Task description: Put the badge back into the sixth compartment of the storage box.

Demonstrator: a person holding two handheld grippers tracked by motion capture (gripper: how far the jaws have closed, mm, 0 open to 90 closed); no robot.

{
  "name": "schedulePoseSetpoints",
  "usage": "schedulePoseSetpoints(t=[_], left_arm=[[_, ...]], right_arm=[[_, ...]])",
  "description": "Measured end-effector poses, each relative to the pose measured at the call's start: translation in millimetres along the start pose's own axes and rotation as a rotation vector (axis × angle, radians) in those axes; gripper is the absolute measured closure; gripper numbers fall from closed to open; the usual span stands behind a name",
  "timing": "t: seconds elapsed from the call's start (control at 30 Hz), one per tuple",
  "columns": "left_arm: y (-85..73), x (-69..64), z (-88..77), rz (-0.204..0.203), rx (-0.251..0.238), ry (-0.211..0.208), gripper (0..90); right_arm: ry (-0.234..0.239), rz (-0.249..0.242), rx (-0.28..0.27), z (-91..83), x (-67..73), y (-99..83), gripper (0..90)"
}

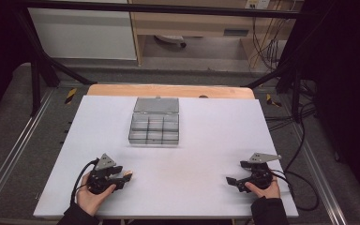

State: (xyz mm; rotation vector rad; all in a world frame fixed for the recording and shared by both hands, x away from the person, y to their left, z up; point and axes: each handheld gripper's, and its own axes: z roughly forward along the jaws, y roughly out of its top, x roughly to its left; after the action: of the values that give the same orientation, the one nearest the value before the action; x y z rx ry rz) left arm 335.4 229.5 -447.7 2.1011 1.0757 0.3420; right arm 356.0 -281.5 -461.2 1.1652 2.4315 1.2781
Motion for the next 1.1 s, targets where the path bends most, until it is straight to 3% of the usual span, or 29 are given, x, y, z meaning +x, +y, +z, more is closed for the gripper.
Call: schedulePoseSetpoints(t=[0.57, 0.8, 1.1], left_arm=[[-0.9, 0.7, 3.4, -0.049, -0.002, -0.038, 66.9], [-1.2, 0.3, 4.1, -0.067, -0.010, -0.035, 68.9], [-0.2, -1.9, 1.2, -0.055, -0.031, -0.027, 75.6]], right_arm=[[0.002, 0.000, 0.003, 0.4, 0.1, 0.0, 0.7], [0.003, -0.001, 0.006, 0.5, 0.2, 0.0, 0.7], [0.005, 0.001, 0.006, 0.5, 0.2, 0.0, 0.8]])
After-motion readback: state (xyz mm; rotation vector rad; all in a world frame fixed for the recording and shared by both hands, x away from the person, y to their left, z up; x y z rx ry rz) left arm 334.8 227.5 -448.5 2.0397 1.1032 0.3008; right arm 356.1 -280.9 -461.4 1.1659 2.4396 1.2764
